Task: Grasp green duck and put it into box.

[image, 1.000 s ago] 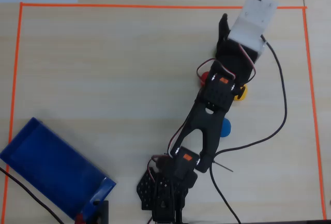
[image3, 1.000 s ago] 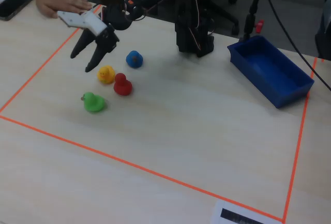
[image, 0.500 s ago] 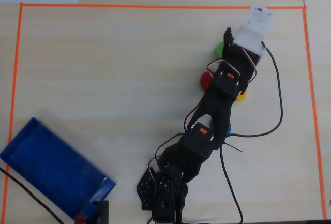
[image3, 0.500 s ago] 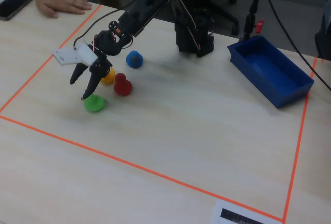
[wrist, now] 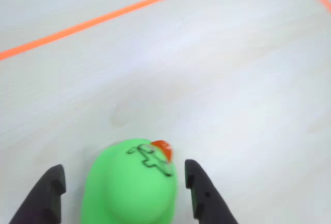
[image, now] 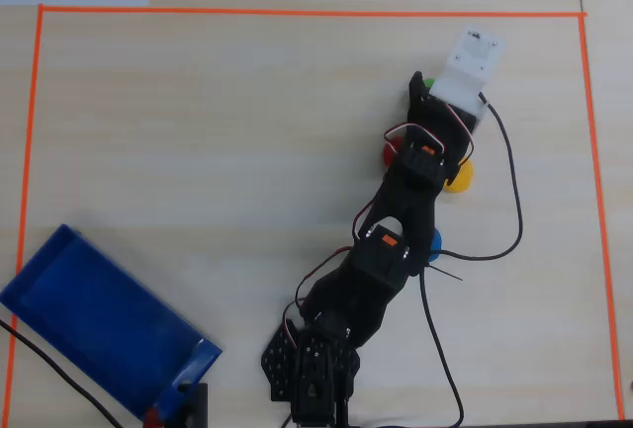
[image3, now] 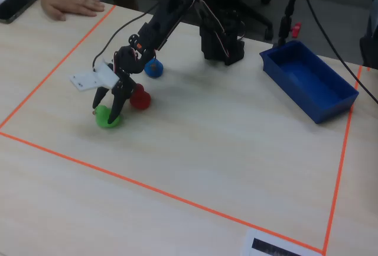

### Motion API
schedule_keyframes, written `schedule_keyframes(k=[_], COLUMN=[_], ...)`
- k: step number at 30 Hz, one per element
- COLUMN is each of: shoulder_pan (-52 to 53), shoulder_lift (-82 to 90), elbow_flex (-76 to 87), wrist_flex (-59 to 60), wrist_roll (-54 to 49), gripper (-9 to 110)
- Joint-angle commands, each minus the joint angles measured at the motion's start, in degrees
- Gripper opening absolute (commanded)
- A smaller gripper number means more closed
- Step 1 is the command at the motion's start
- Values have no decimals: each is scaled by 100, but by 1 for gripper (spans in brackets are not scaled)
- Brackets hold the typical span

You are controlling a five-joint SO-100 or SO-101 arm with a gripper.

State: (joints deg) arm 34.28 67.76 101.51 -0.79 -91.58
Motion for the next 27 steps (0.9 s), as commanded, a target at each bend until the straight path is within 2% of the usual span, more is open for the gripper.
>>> schedule_keyframes(k=[1,3,4,9,11,17,22,24,27], shoulder_pan=[-158,-220,-255,-299,-290,-686,-2268,-3146,-4570], shoulder_lift=[-26,-88,-105,35,255,1204,1907,2382,3252], elbow_flex=[-44,0,0,-237,-580,-3278,-4825,-4632,-3973], wrist_flex=[-185,-290,-290,-97,448,4579,8437,9264,9756], wrist_roll=[229,316,360,905,1318,2927,3621,3946,4526], gripper=[18,3,0,0,0,0,0,0,0])
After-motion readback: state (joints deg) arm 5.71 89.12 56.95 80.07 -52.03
